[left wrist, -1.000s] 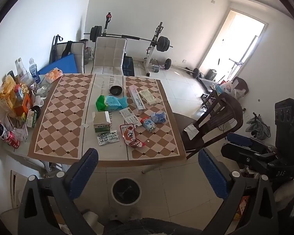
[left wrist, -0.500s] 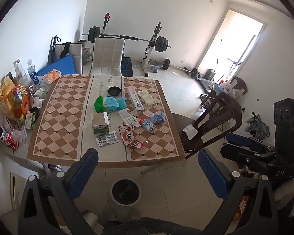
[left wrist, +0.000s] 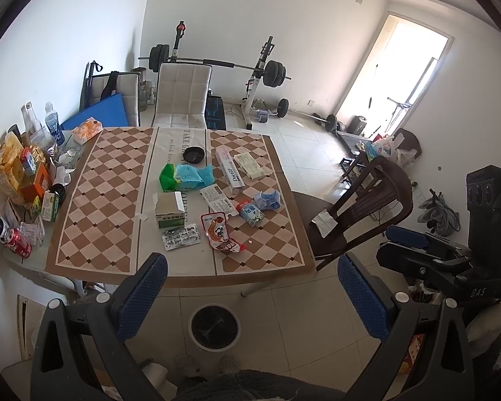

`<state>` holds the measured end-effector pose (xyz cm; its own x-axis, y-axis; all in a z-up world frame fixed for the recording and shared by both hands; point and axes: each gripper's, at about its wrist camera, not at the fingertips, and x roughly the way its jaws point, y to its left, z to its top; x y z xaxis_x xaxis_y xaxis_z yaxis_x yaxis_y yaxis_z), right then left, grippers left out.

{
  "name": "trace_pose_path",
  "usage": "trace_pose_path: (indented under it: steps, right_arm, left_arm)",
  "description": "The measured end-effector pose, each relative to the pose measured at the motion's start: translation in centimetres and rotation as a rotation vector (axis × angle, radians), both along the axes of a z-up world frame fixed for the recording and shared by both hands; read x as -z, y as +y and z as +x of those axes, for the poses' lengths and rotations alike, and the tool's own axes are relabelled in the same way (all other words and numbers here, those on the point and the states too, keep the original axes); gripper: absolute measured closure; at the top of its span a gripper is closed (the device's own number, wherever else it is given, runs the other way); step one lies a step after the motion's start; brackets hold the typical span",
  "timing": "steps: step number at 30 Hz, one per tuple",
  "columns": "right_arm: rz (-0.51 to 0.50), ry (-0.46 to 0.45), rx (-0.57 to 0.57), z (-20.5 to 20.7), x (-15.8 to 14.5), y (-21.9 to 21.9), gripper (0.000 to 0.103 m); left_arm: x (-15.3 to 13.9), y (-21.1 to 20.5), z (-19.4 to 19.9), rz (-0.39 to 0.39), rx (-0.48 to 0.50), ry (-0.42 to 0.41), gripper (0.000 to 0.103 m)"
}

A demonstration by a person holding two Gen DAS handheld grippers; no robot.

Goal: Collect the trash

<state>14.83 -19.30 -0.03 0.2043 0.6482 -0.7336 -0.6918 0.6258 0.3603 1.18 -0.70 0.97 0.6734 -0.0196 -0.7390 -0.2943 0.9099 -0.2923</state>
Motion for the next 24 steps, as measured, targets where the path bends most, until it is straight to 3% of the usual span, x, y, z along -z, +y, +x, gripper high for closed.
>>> trace_pose_path:
  steps: [24]
  right_arm:
    - [-0.001, 0.003, -0.003, 0.0, 0.2, 0.4, 0.000]
  left_arm:
    - [0.0, -0.2, 0.5, 0.000, 0.004, -0.002, 0.000]
